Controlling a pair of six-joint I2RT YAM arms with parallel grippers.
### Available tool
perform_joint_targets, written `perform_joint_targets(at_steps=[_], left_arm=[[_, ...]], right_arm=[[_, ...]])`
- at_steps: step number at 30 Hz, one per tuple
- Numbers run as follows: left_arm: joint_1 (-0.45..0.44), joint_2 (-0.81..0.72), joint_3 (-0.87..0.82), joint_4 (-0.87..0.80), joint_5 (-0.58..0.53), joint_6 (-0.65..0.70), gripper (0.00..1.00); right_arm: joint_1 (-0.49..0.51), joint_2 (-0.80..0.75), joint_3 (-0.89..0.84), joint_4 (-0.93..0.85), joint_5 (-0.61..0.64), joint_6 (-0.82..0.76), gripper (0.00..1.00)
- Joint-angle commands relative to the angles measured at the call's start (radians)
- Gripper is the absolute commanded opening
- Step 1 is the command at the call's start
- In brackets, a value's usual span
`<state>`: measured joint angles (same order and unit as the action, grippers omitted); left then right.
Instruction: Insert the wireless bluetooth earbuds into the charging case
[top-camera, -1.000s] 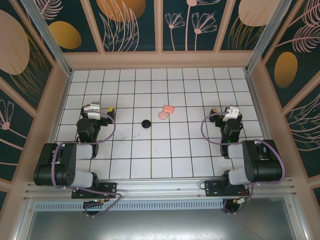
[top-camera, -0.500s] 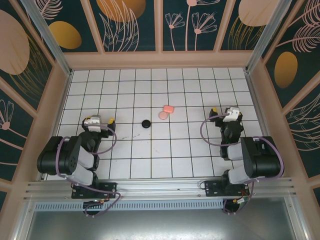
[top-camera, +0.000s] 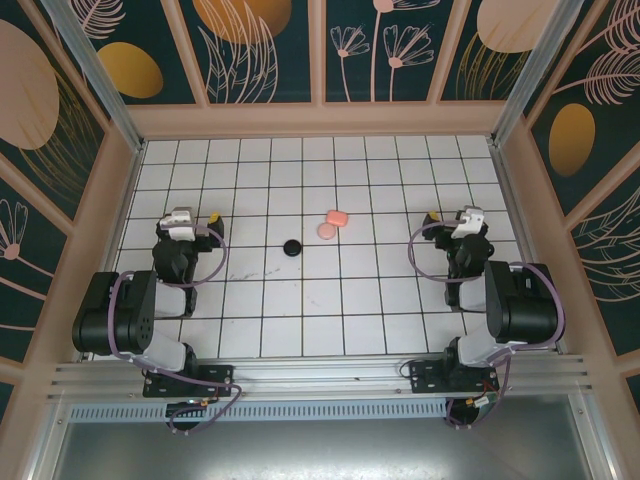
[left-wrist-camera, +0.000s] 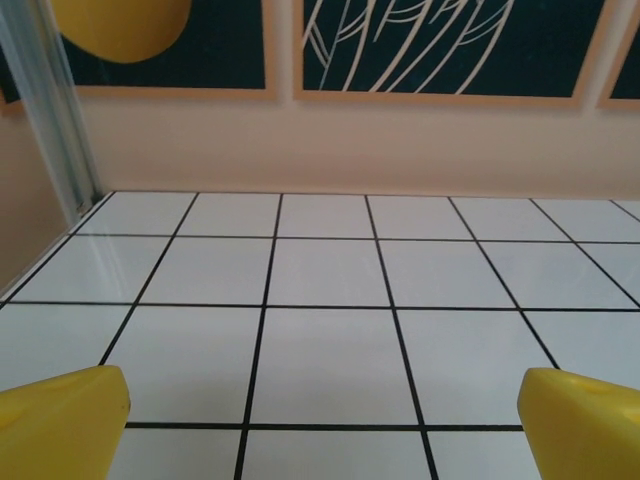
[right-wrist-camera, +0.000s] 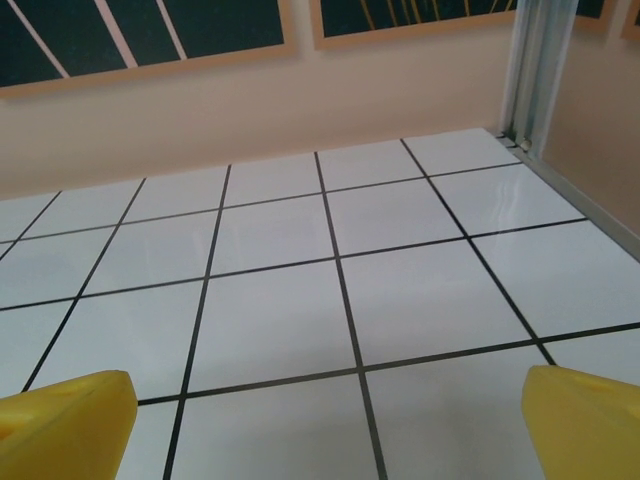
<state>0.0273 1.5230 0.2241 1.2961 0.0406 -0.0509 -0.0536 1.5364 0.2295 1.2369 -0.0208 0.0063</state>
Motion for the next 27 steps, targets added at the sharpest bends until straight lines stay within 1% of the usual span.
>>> perform_joint_targets(at_steps=[1, 27], left_arm=[[0.006, -0.004, 0.003, -0.007, -0.039, -0.025, 0.99], [0.006, -0.003, 0.004, -0.008, -0.039, -0.024, 0.99]], right_arm=[[0.021, 0.004, 0.010, 0.000, 0.000, 0.006, 0.99], [0.014, 0.005, 0.014, -0.005, -0.016, 0.006, 0.99]])
